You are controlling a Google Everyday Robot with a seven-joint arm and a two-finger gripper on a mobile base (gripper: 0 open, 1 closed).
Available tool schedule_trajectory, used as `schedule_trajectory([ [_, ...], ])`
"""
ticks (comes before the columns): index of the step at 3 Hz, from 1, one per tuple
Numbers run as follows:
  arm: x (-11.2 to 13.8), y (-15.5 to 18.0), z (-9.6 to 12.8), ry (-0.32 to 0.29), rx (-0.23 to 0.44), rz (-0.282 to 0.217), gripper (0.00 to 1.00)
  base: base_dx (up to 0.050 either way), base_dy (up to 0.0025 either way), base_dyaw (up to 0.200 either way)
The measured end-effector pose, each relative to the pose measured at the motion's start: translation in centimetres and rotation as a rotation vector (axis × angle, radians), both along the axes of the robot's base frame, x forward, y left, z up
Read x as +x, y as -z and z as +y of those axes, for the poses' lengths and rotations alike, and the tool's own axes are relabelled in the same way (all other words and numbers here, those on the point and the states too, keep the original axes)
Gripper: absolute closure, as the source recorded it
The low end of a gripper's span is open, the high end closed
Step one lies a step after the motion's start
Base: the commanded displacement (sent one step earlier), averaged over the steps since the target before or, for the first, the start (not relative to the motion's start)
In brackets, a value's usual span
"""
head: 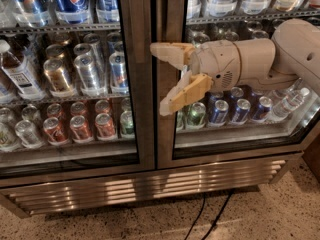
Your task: Open left fridge door
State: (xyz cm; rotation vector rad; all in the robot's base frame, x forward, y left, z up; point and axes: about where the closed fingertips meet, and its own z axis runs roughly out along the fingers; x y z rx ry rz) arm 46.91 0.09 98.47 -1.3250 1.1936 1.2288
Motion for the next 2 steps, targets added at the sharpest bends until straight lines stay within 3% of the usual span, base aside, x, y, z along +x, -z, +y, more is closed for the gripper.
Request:
schedule_trajectory([
  [1, -0.72, -3.22, 1.36, -0.006, -0.034, -0.058, 0.00, 0.000, 0.00000, 0.000],
  [2, -0.72, -3.22, 1.37, -0.006, -0.034, -0.058, 0.00, 0.000, 0.00000, 0.000],
])
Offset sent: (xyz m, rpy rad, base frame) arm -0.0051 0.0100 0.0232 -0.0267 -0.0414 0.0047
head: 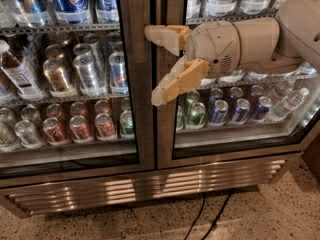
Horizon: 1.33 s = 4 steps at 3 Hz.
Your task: Open left fridge door
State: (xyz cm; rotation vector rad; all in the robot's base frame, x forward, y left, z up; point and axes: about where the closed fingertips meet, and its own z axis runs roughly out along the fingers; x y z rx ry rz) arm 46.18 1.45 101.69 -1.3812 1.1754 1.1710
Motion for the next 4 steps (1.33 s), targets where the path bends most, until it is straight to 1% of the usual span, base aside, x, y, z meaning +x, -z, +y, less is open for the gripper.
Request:
schedule_trajectory([
  [1, 0.84, -2.16, 2.13, 0.031, 0.014, -0.016, 0.00, 0.000, 0.00000, 0.000],
  [2, 0.84, -2.16, 2.14, 0.031, 0.014, -0.016, 0.00, -0.024, -0.00208, 0.174],
  [3, 0.84, -2.16, 2.14, 0.030, 0.014, -0.016, 0.00, 0.000, 0.00000, 0.000],
  [4, 0.84, -2.16, 2.14, 0.030, 0.014, -0.016, 0.19, 0.000, 0.00000, 0.000],
])
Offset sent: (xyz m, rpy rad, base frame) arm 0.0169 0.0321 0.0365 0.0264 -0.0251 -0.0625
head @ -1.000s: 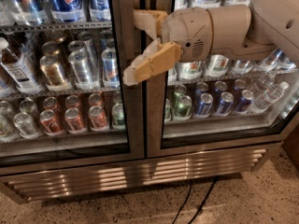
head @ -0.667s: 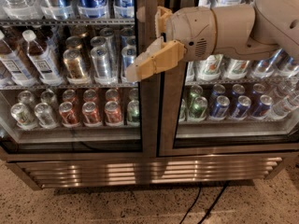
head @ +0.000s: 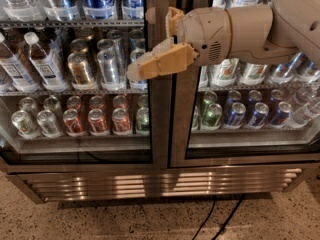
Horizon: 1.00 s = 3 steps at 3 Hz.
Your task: Open left fridge door
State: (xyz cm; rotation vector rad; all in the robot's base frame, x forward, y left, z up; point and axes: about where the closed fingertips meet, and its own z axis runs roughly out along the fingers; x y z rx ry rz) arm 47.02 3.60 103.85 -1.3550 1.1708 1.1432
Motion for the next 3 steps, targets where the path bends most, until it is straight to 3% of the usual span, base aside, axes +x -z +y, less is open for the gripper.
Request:
schedule_trajectory([
  [2, 0.00, 0.00, 0.01, 0.000, 0.000, 0.000, 0.65, 0.000, 0.00000, 0.000],
  [3, 0.00, 0.00, 0.01, 0.000, 0.000, 0.000, 1.00, -0.050, -0.00001, 0.000],
])
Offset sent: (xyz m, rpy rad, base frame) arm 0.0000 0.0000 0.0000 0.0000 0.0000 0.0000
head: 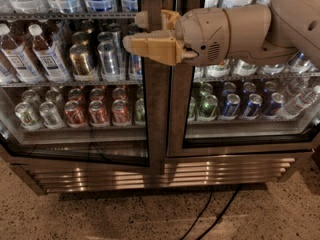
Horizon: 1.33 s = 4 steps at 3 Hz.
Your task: Open left fridge door
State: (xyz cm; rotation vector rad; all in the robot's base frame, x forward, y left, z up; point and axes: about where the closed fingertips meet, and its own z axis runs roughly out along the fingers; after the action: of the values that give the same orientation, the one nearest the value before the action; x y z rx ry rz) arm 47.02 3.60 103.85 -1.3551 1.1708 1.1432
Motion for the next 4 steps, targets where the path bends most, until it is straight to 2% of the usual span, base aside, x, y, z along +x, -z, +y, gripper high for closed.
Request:
schedule_trajectory([
  [4, 0.00, 0.00, 0.00, 0.000, 0.000, 0.000, 1.00, -0.050, 0.00001, 0.000],
])
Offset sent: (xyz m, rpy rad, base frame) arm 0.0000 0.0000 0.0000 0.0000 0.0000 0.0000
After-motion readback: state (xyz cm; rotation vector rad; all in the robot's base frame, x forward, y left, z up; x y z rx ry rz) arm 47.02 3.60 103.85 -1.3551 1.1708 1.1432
